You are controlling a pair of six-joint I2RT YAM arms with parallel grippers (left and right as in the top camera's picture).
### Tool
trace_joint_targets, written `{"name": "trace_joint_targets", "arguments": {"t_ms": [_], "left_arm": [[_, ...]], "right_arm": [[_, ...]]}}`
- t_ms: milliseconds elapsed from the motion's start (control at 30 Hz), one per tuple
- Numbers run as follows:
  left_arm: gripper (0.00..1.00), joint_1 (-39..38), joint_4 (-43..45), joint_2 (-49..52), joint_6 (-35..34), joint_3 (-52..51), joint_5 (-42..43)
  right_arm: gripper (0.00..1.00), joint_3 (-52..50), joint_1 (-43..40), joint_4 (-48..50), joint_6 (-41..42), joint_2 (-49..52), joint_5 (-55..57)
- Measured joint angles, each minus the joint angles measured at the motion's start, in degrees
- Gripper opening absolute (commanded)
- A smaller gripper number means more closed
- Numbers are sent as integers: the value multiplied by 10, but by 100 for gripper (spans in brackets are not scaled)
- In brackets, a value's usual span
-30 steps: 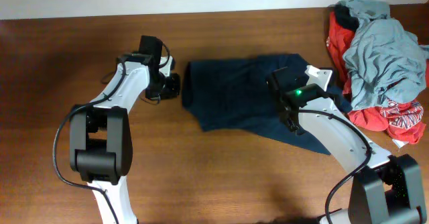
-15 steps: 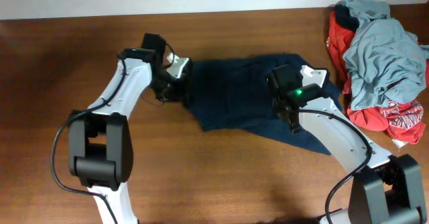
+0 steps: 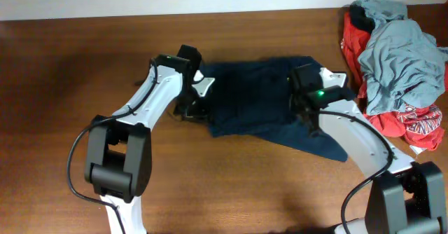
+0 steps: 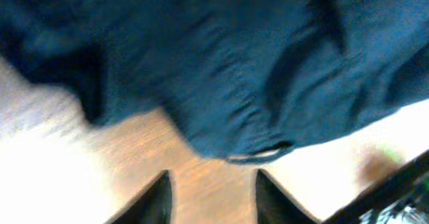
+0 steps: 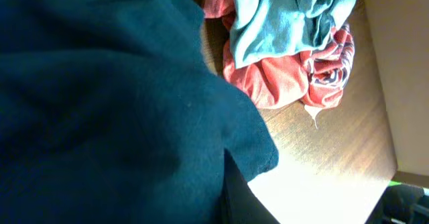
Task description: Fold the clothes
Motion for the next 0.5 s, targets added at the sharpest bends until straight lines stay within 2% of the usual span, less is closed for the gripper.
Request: {"name": "trace_joint_targets", "arguments": {"t_ms": [67,100,267,500], "left_arm": [[63,4,-15,0,-12,0,-6],[64,5,-19,0,-14,-1,-6],[64,6,1,0,-28,-24,3],[64,5,116,0,-47,-90,49]], "right_arm": [[4,0,-14,0,-4,0,-11],[4,0,-18,0,-6,0,-14],[4,0,-24,2,-15,0,-26],[4,0,-24,7,-24,0,-42]]}}
